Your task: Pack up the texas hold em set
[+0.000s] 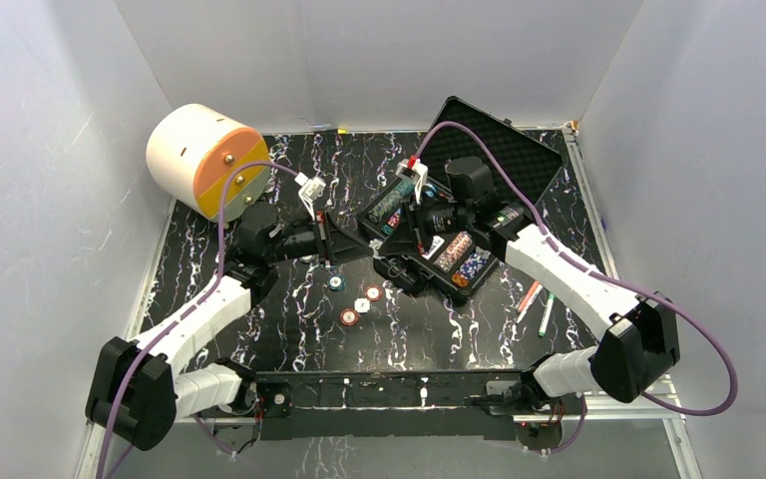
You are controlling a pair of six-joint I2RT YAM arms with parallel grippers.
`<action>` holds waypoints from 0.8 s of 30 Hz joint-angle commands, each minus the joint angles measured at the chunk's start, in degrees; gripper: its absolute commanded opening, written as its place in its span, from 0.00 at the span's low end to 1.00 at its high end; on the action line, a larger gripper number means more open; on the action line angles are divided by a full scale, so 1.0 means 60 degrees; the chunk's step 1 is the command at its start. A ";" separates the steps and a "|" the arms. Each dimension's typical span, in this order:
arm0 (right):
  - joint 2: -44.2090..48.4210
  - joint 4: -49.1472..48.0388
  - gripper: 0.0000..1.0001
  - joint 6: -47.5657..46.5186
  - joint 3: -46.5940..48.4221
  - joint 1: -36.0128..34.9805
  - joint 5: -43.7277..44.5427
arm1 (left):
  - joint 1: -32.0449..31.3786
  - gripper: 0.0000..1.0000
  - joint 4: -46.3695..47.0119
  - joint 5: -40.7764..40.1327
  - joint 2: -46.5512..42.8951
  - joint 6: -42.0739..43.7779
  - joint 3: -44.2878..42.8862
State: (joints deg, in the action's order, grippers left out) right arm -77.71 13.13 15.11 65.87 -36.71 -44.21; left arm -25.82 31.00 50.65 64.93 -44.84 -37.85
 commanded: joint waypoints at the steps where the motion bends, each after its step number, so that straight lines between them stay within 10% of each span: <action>1: -0.0017 -0.0320 0.00 -0.0453 0.0331 0.0010 -0.0305 | -0.0047 0.00 0.0069 0.0518 -0.0418 0.0225 -0.0188; 4: 0.0057 -0.0091 0.00 -0.0868 0.0412 0.0011 0.0252 | -0.0046 0.18 -0.0934 0.0062 -0.0440 0.0658 -0.0421; 6: 0.0157 0.0404 0.00 -0.1558 0.0548 0.0021 0.1196 | -0.0047 0.48 -0.1966 -0.0801 -0.0579 0.1058 -0.0602; 10: 0.0426 0.1608 0.00 -0.3515 0.0577 0.0104 0.4228 | -0.0032 0.68 -0.3836 -0.3498 -0.1192 0.1778 -0.0696; 17: 0.0435 0.3189 0.00 -0.5382 -0.0066 0.0966 0.8642 | -0.0009 0.75 -0.4873 -0.5014 -0.1731 0.2112 -0.0596; 24: -0.0514 0.3809 0.00 -0.5743 -0.0032 0.1957 0.8896 | 0.0005 0.75 -0.4942 -0.4824 -0.1393 0.2027 -0.0551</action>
State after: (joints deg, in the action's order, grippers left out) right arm -77.93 32.93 -15.53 64.90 -26.96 4.80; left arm -25.98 2.90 22.28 56.31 -33.45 -39.51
